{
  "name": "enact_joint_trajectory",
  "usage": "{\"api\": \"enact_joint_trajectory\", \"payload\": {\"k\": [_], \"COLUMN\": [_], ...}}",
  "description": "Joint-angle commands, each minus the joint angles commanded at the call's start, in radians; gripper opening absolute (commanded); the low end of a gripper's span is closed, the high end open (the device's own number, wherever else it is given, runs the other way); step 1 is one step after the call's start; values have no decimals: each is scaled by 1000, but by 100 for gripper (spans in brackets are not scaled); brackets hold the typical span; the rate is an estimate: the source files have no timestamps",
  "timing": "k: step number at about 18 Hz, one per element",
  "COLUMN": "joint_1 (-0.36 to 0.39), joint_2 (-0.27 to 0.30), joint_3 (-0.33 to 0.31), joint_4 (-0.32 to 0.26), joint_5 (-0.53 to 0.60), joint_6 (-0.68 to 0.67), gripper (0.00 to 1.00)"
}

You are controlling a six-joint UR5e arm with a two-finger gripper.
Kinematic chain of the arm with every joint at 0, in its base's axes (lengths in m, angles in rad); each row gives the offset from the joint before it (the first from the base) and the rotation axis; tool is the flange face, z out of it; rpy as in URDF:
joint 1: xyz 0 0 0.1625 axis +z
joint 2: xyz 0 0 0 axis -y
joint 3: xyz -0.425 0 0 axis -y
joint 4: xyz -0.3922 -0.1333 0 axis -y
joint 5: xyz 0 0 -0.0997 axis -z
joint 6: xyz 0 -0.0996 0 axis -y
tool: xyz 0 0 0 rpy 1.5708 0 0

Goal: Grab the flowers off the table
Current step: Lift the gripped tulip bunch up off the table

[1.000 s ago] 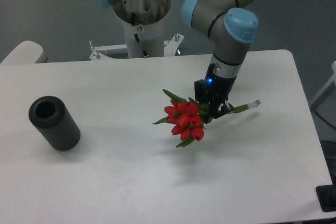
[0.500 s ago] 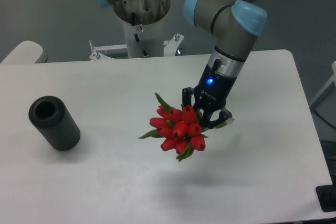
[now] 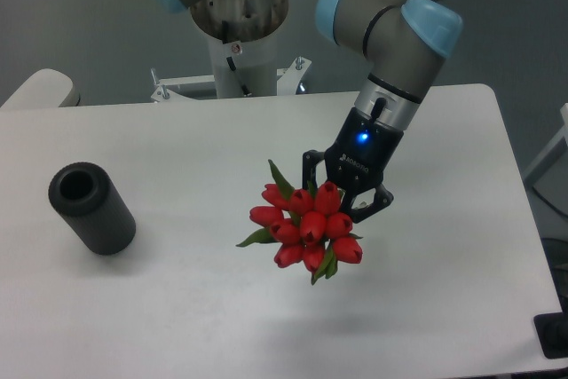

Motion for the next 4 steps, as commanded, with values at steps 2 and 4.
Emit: {"api": "enact_joint_trajectory", "payload": {"k": [2, 4], "joint_1": [-2, -3], "joint_2": [2, 3], "joint_3": [2, 0], "joint_4": [0, 0], "joint_5": [0, -2], "joint_6": [0, -2], "gripper": [31, 31]}}
